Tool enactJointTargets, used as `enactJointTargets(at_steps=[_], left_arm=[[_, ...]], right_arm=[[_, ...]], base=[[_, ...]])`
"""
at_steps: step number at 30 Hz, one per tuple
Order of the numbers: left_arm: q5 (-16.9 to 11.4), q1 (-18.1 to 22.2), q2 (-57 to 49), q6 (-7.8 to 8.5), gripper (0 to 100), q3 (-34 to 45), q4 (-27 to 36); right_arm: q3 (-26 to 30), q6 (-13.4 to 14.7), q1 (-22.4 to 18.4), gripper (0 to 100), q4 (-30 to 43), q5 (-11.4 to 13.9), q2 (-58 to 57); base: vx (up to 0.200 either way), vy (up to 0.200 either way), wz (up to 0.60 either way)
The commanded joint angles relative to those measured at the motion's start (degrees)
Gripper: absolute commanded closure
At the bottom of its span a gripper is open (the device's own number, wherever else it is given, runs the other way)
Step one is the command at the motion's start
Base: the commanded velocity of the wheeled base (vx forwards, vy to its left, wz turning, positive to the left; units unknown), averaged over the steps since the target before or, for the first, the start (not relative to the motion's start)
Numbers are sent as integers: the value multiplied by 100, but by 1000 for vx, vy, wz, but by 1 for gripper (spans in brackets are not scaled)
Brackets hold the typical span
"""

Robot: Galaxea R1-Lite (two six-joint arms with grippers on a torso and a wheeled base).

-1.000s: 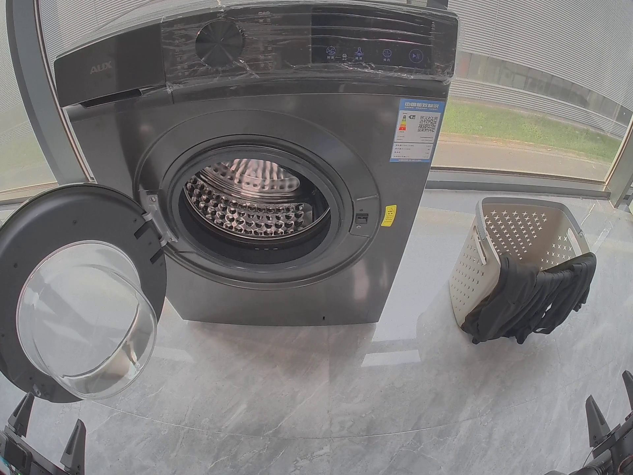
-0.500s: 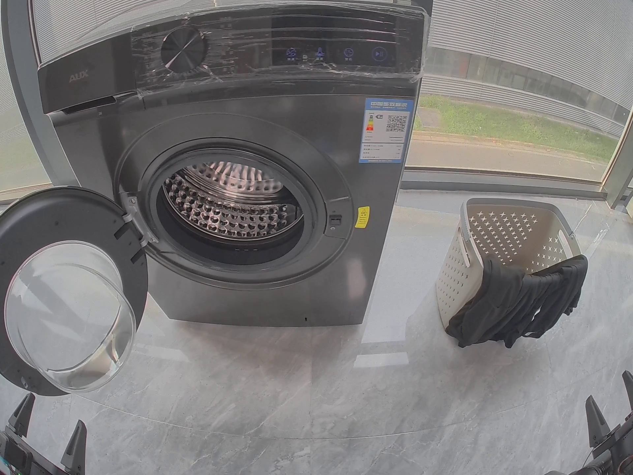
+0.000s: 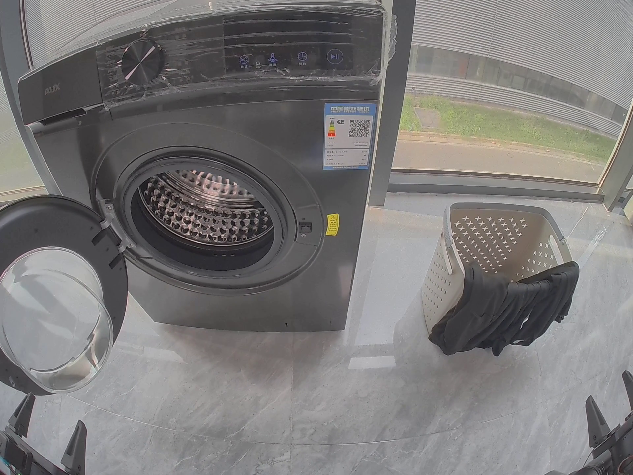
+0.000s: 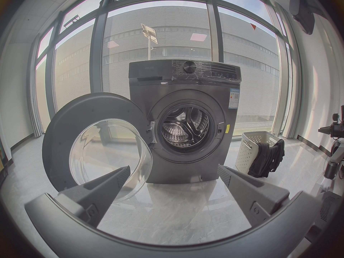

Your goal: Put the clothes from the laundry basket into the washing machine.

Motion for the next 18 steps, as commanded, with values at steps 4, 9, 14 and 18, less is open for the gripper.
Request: enactJointTargets(at_steps=[4, 9, 14, 18], left_arm=[[0, -2, -101, 8, 0, 84, 0], [0, -2, -101, 8, 0, 84, 0], [18, 7, -101, 8, 0, 84, 0], [26, 7, -101, -1, 0, 92, 0]], right_arm=[[101, -4, 2, 0, 1, 1, -85], [101, -4, 2, 0, 1, 1, -85], [101, -4, 2, 0, 1, 1, -85], [101, -4, 2, 0, 1, 1, -85]], base=[[200, 0, 0], [80, 0, 0], [0, 0, 0], [0, -150, 0]])
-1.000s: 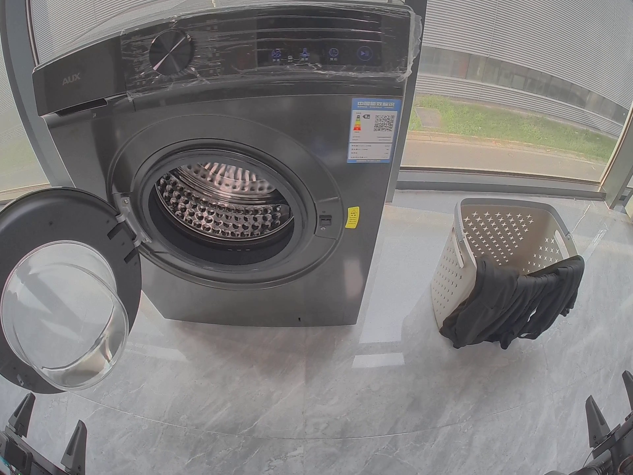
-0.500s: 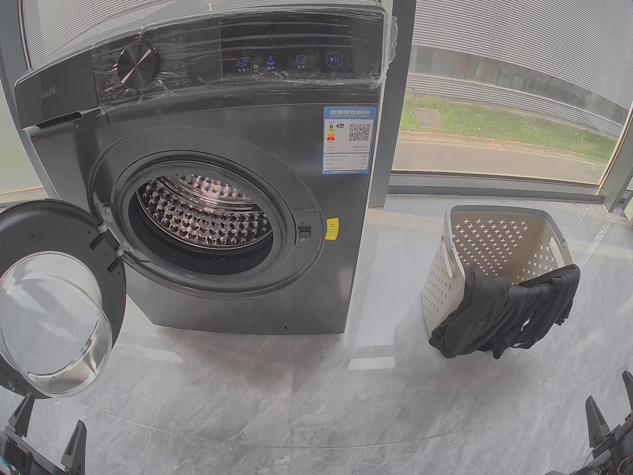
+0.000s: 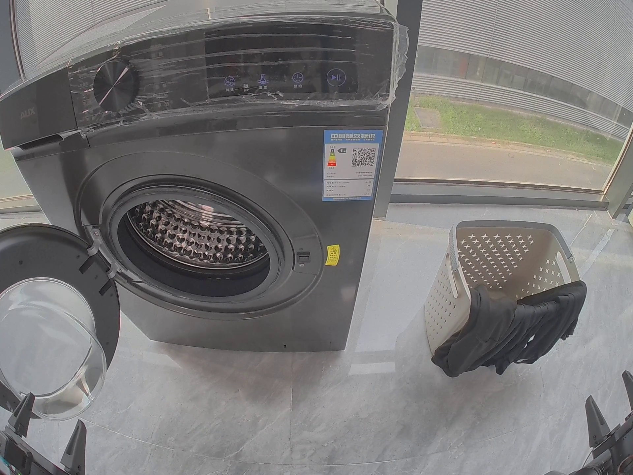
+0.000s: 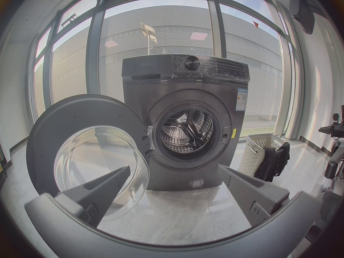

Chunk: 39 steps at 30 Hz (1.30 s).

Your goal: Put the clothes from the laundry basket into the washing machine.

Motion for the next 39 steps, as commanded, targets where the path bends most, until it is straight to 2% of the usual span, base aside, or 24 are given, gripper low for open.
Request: enactJointTargets(at_steps=[1, 21, 33, 39], left_arm=[[3, 7, -101, -9, 0, 84, -2], [3, -2, -101, 8, 0, 84, -2], [-6, -2, -101, 0, 0, 84, -2], [-6, -2, -101, 0, 0, 84, -2]], right_arm=[[101, -1, 2, 0, -2, 1, -88], [101, -1, 2, 0, -2, 1, -88], [101, -1, 2, 0, -2, 1, -88], [101, -1, 2, 0, -2, 1, -88]], base=[[0, -200, 0], [0, -200, 0], [0, 0, 0], [0, -200, 0]])
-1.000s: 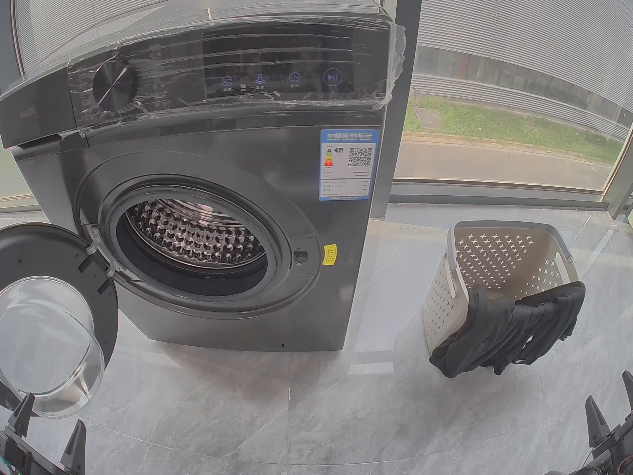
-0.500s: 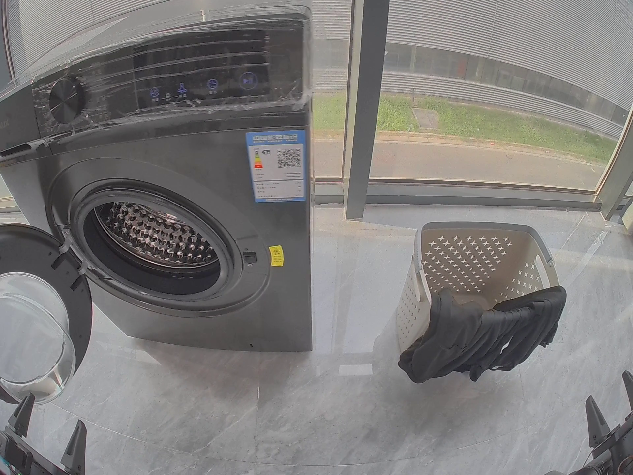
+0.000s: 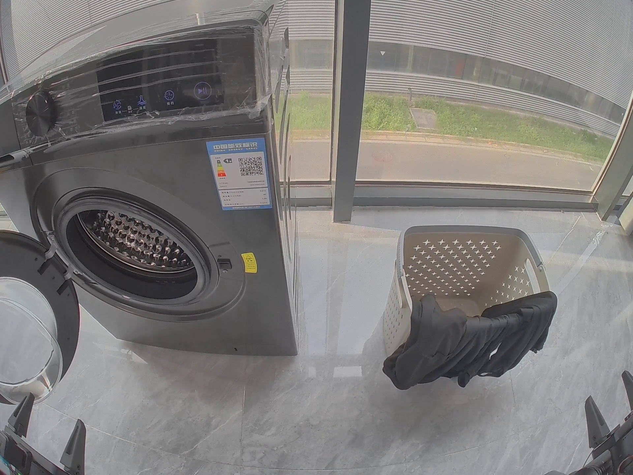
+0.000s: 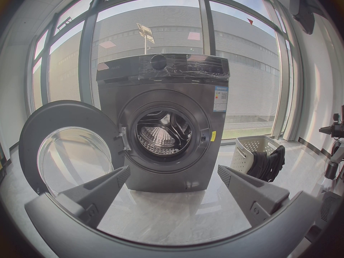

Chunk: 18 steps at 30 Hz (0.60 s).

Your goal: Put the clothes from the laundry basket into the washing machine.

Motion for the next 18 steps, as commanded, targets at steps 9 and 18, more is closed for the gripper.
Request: enactJointTargets(at_steps=[9, 18], left_arm=[[3, 4, -101, 4, 0, 84, 0], [3, 4, -101, -4, 0, 84, 0]], right_arm=[[101, -1, 0, 0, -2, 1, -93], [101, -1, 0, 0, -2, 1, -93]], base=[[0, -111, 0], [0, -22, 0]])
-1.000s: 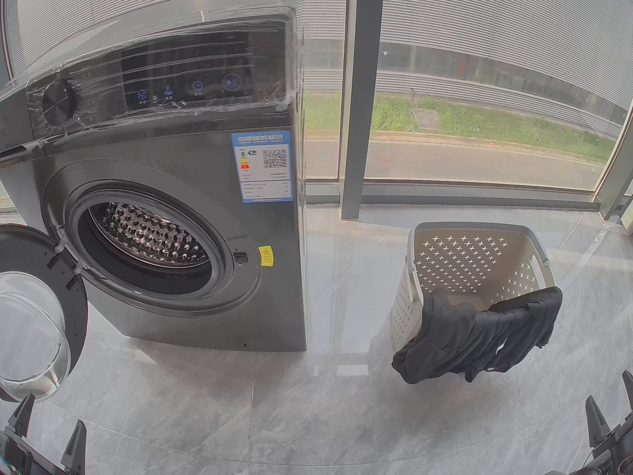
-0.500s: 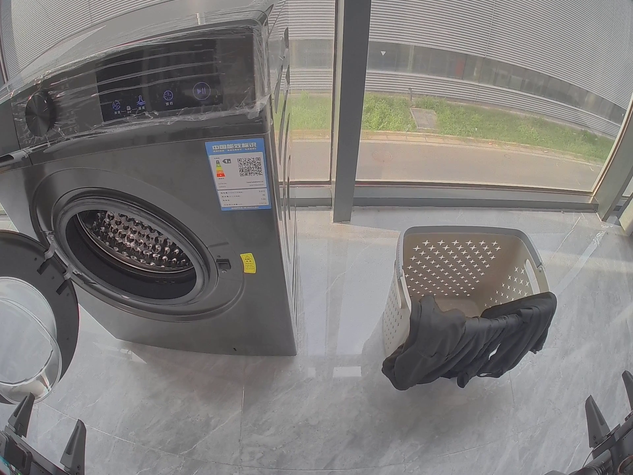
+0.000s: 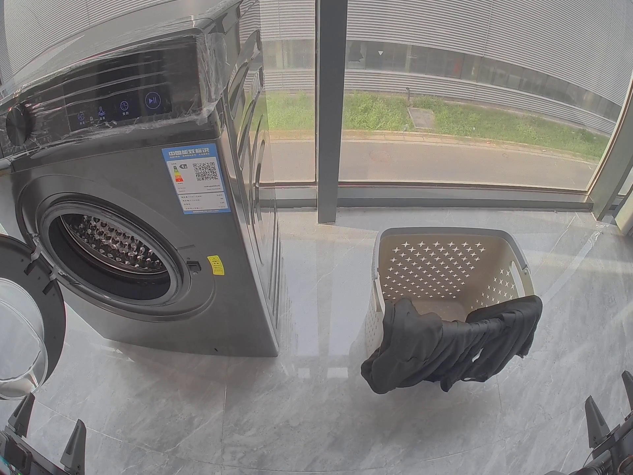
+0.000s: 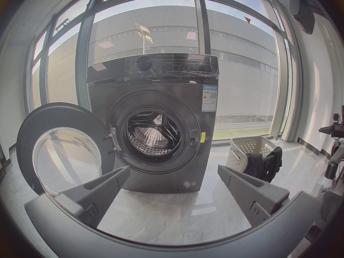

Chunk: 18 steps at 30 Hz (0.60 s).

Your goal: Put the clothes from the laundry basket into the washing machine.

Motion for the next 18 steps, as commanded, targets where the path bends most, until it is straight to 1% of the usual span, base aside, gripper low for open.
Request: enactJointTargets(at_steps=[1, 18], left_arm=[[0, -2, -101, -3, 0, 84, 0], [9, 7, -101, 14, 0, 92, 0]], right_arm=[[101, -1, 0, 0, -4, 4, -93], [101, -1, 0, 0, -4, 4, -93]], base=[[0, -200, 0], [0, -200, 0]])
